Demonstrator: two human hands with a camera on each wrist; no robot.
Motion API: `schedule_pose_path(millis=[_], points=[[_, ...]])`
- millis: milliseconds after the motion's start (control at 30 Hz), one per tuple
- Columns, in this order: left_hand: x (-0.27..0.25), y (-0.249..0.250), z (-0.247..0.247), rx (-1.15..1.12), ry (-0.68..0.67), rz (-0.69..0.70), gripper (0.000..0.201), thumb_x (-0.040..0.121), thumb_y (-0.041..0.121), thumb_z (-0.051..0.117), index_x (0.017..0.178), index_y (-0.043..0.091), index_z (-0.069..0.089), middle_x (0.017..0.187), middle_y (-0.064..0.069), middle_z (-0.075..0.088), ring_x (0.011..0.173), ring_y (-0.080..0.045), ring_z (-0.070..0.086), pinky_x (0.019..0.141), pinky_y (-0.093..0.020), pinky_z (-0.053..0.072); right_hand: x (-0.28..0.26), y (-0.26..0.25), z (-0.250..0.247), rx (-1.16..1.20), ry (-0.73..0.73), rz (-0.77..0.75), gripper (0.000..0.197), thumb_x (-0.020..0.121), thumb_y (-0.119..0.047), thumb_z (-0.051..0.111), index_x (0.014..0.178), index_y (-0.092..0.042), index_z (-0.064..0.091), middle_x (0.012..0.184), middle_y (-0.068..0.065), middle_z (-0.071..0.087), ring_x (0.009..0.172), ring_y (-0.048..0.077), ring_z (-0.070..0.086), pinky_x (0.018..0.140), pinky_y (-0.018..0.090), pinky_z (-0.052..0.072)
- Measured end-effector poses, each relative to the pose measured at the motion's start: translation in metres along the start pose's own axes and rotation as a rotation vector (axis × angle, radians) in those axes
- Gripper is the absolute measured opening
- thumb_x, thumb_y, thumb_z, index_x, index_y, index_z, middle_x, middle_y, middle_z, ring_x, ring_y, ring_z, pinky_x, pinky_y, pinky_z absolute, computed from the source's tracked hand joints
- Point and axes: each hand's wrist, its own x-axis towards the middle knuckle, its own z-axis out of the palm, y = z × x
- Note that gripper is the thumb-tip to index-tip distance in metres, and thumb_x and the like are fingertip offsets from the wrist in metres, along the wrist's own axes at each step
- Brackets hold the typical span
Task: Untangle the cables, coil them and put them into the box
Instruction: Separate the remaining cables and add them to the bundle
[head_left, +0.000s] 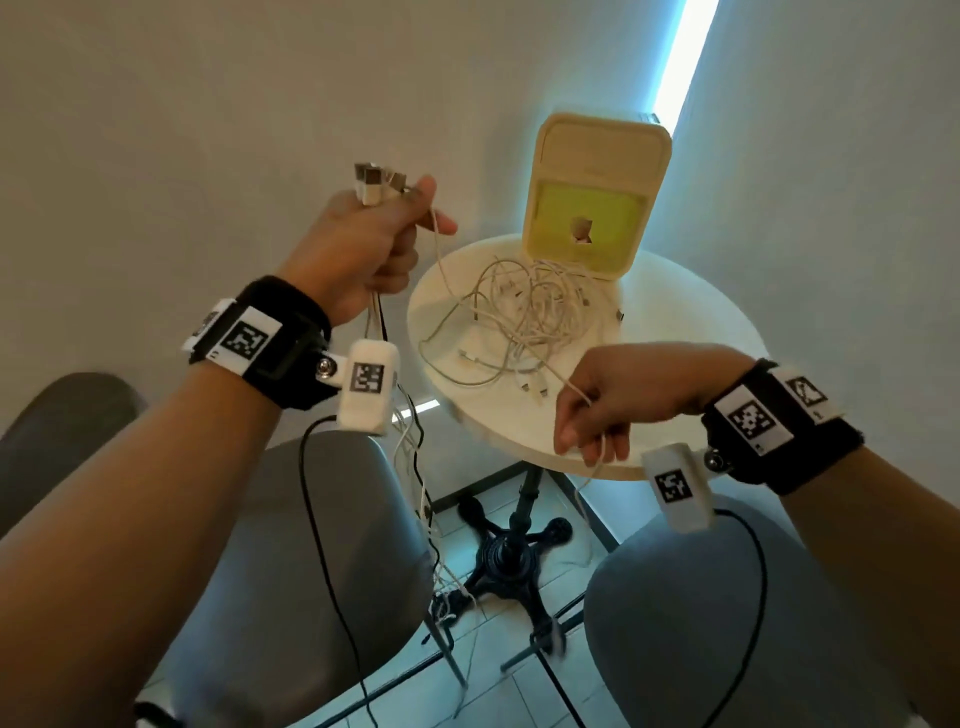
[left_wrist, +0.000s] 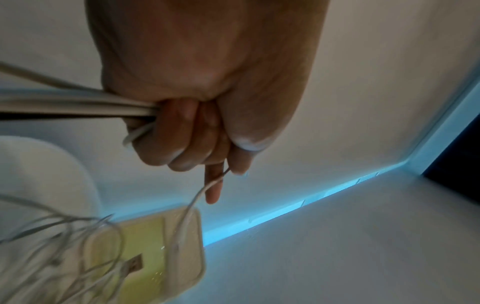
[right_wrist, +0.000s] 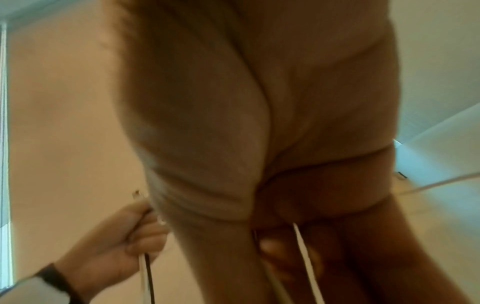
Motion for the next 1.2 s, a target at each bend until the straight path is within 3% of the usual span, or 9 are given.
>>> schedule_pose_path(millis=[133,267,367,467,767,867,1000,1100,1200], points=[[0.000,0.010,0.010,0.214,-0.151,-0.032,0.045,0.107,0.043,0.060,0.107,0.000,0.072,0.062,0.003,0.029,0.049,-0.011,0.025,0.043,-0.023,0.020,-0.006,-0.008,-0.006,-0.173,-0.037,0.048,0.039,0.089,-0.046,0.079,0.125,-0.032,0.073,0.097,-0.013,0.078,0.081,-0.001,0.070,0.086,0.028,0.057],[-0.003,-0.001,0.041,0.352,-0.186,-0.042,0.046,0.106,0.042,0.064,0.096,-0.003,0.070,0.057,0.002,0.034,0.046,-0.012,0.027,0.042,-0.023,0.023,-0.008,-0.028,-0.019,0.014,0.279,-0.111,0.078,0.079,-0.064,0.070,0.148,-0.031,0.052,0.120,-0.012,0.069,0.101,0.007,0.072,0.089,0.030,0.059],[-0.005,-0.009,0.063,0.365,-0.187,-0.024,0.043,0.104,0.041,0.066,0.095,-0.001,0.068,0.057,0.000,0.044,0.045,-0.012,0.031,0.041,-0.024,0.026,0.008,-0.043,-0.015,0.198,0.458,-0.221,0.060,0.093,-0.056,0.068,0.140,-0.020,0.056,0.112,-0.002,0.074,0.093,0.014,0.077,0.076,0.034,0.065],[-0.006,-0.008,0.069,0.355,-0.223,-0.025,0.040,0.105,0.044,0.064,0.085,0.009,0.064,0.062,-0.007,0.046,0.046,-0.012,0.031,0.042,-0.024,0.025,0.018,-0.047,-0.008,0.219,0.553,-0.210,0.022,0.106,-0.033,0.061,0.106,-0.013,0.069,0.088,0.007,0.079,0.067,0.019,0.073,0.056,0.033,0.057],[-0.004,0.010,0.054,0.271,-0.276,-0.134,0.044,0.100,0.045,0.069,0.071,0.017,0.052,0.056,0.004,0.035,0.044,-0.010,0.026,0.040,-0.021,0.022,0.004,-0.022,-0.007,0.370,0.557,-0.119,0.030,0.109,-0.015,0.050,0.094,0.006,0.067,0.070,0.018,0.075,0.046,0.024,0.059,0.047,0.031,0.047],[0.002,0.019,0.043,-0.003,-0.225,-0.115,0.047,0.105,0.038,0.066,0.067,0.021,0.043,0.054,0.007,0.033,0.042,-0.008,0.021,0.037,-0.018,0.021,-0.002,-0.008,-0.002,0.225,0.319,0.001,0.034,0.108,-0.023,0.057,0.094,0.005,0.071,0.071,0.017,0.076,0.048,0.021,0.058,0.045,0.028,0.047],[0.008,0.033,0.046,-0.205,-0.146,-0.019,0.052,0.107,0.040,0.059,0.065,0.022,0.036,0.052,0.008,0.027,0.042,-0.009,0.017,0.037,-0.019,0.019,-0.003,-0.015,-0.006,-0.168,0.138,0.170,0.047,0.099,-0.053,0.065,0.092,-0.007,0.075,0.075,0.007,0.078,0.052,0.014,0.059,0.047,0.022,0.046],[0.010,0.040,0.050,-0.263,-0.150,0.026,0.055,0.108,0.044,0.058,0.063,0.022,0.037,0.051,0.007,0.027,0.042,-0.009,0.017,0.037,-0.021,0.018,-0.003,-0.022,-0.019,-0.239,0.383,0.125,0.040,0.096,-0.053,0.069,0.101,-0.014,0.070,0.089,-0.001,0.075,0.069,0.011,0.063,0.055,0.020,0.047],[0.008,0.043,0.060,-0.282,-0.155,0.047,0.058,0.108,0.046,0.056,0.064,0.021,0.029,0.052,0.005,0.022,0.043,-0.012,0.014,0.038,-0.022,0.017,-0.001,-0.039,-0.025,0.037,0.678,-0.145,0.050,0.100,-0.049,0.066,0.141,-0.024,0.054,0.126,-0.006,0.064,0.105,0.010,0.064,0.085,0.026,0.052]])
